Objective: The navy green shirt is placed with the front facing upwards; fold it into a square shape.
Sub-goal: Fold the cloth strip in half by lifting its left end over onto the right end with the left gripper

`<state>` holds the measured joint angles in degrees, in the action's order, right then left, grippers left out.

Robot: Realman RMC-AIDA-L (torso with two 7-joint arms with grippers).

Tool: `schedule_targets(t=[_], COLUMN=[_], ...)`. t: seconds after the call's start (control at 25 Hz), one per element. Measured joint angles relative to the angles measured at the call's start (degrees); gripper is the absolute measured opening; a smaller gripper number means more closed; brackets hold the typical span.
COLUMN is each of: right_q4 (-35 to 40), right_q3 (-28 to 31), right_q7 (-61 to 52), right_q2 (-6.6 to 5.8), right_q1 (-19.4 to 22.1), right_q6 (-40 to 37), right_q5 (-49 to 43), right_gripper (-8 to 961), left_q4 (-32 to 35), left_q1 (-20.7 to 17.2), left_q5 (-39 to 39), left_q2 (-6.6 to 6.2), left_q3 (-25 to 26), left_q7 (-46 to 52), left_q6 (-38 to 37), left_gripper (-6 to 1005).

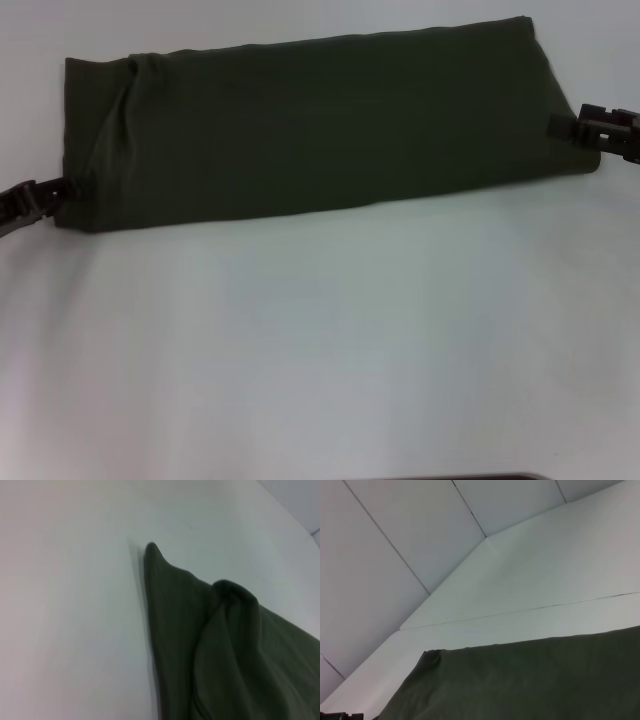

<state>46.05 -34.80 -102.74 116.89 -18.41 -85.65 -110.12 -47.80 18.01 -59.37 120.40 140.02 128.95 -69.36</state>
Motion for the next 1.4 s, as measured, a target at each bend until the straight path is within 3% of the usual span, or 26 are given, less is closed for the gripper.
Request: schedule_targets(t=[0.44, 0.84, 1.08, 1.28, 1.36, 1.4], right_q4=[-0.1, -0.1, 0.3, 0.1, 0.1, 0.2], right_q3=[0.0, 0.3, 0.4, 0.4, 0.2, 0.0], right_q7=[0.0, -2.8, -8.2, -9.1, -10.1, -11.2], right_q2=[0.06, -0.52, -2.53, -2.75, -2.78, -2.96], right_q1=[0.1, -0.2, -1.2, -1.4, -1.6, -1.9], right_q6=[-0.4, -1.0, -0.5, -0.5, -0.6, -0.7], right_q5=[0.0, -0.3, -3.2, -3.6, -4.3, -5.2], right_gripper=[867, 858, 852, 847, 845, 844], left_q4=[0.0, -0.6, -2.9, -4.0, -4.8, -5.3], left_q1=[0.7, 3.9, 3.9, 4.1, 4.2, 4.3], left_q5=[1.8, 7.8, 7.4, 7.3, 7.3, 7.3], left_q2=[0.55, -0.05, 0.12, 0.0, -0.12, -0.19], left_q3=[-0.8, -3.9, -1.3, 0.0, 0.2, 0.3], left_q7=[0.5, 5.2, 4.8, 4.7, 5.0, 5.4], left_q6=[-0.4, -2.9, -6.0, -8.6, -9.8, -10.7], left_gripper=[542, 505, 373, 263, 56, 49])
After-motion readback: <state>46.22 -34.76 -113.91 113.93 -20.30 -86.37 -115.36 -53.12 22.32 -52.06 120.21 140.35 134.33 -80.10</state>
